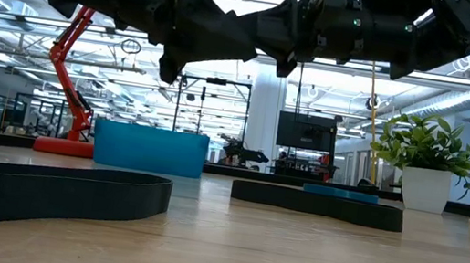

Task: Pick and place rubber bands into bin
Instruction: Put the black rubber band into the blue bin

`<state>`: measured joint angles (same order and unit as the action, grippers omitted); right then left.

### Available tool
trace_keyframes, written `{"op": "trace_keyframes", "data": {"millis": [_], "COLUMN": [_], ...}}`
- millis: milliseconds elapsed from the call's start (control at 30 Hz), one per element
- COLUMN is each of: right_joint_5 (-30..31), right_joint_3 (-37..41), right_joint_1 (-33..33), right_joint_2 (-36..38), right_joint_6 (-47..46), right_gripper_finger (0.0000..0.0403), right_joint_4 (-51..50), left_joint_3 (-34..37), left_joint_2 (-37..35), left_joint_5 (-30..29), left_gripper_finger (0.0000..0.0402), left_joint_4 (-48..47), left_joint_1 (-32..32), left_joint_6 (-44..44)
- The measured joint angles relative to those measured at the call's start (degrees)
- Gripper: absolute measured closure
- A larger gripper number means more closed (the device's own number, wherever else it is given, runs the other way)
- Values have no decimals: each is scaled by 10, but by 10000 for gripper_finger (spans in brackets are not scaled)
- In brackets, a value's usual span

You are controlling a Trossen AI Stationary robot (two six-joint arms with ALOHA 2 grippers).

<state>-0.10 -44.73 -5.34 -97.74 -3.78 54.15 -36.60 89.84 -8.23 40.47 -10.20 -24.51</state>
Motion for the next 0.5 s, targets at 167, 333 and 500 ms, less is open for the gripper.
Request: {"op": "trace_keyframes", "data": {"millis": [167,333,500], "right_joint_5": [0,0,0], "right_joint_3": [0,0,0], "right_joint_1": [0,0,0], "right_joint_2": [0,0,0], "right_joint_6": [0,0,0], "right_gripper_finger": [403,403,403], "right_joint_4": [-3,-9,-9], "left_joint_3": [0,0,0], "left_joint_2": [0,0,0], "left_joint_5": [-21,-24,-24], "left_gripper_finger": [271,235,214], "left_joint_4": [1,1,1], "left_joint_1": [0,0,0], "left_joint_6": [2,3,3]}}
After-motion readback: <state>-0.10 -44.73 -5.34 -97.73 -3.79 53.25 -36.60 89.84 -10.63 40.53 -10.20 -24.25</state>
